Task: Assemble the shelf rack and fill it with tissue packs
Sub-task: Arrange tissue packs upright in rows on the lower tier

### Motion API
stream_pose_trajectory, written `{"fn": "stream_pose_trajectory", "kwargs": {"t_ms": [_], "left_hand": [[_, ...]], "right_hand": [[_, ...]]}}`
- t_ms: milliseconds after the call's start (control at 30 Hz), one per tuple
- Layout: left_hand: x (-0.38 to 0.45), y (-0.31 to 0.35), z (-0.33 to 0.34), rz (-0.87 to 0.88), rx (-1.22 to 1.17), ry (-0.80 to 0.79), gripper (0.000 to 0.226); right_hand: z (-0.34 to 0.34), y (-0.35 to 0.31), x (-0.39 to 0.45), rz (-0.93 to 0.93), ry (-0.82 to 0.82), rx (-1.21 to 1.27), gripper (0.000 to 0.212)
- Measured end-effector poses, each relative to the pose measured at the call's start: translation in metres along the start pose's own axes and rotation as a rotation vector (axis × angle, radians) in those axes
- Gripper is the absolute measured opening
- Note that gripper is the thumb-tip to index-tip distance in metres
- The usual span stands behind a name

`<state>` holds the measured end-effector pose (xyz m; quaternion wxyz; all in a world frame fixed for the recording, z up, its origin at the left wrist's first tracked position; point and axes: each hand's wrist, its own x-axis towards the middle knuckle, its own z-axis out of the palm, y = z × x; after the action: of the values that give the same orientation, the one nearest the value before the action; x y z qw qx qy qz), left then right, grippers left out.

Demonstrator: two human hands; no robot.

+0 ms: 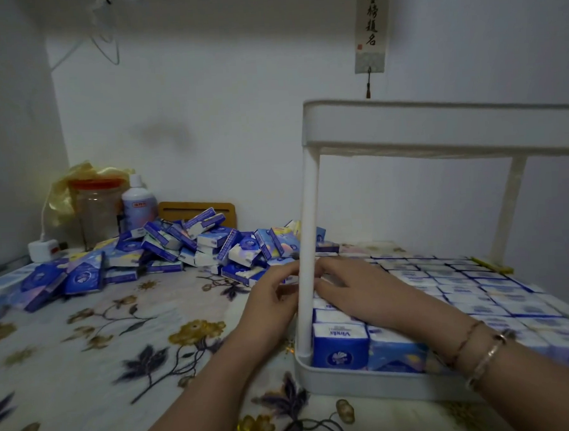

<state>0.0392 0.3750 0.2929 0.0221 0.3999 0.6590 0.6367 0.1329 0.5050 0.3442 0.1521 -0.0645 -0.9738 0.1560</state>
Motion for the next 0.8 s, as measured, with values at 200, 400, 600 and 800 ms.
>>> {"fn": "stream_pose_trajectory", "kwargs": {"t_ms": [200,400,600,800], "left_hand": [[0.005,0.0,0.008,-0.063,0.168,0.049,0.027],[0.009,0.002,0.012,-0.098,0.179,0.13,0.023],[0.019,-0.007,0.008,-0.038,0.177,0.115,0.024],[0.01,-0.008,0.006,-0.133,-0.097,0.028,0.027]], "right_hand": [[0.0,0.002,-0.001,0.007,0.001,0.015,0.048],[-0.001,0.0,-0.005,0.016,0.001,0.025,0.027],[-0.001,-0.003,-0.005,0.017,0.01,0.019,0.028],[-0.004,-0.008,-0.008,0.024,0.028,-0.003,0.049]]}}
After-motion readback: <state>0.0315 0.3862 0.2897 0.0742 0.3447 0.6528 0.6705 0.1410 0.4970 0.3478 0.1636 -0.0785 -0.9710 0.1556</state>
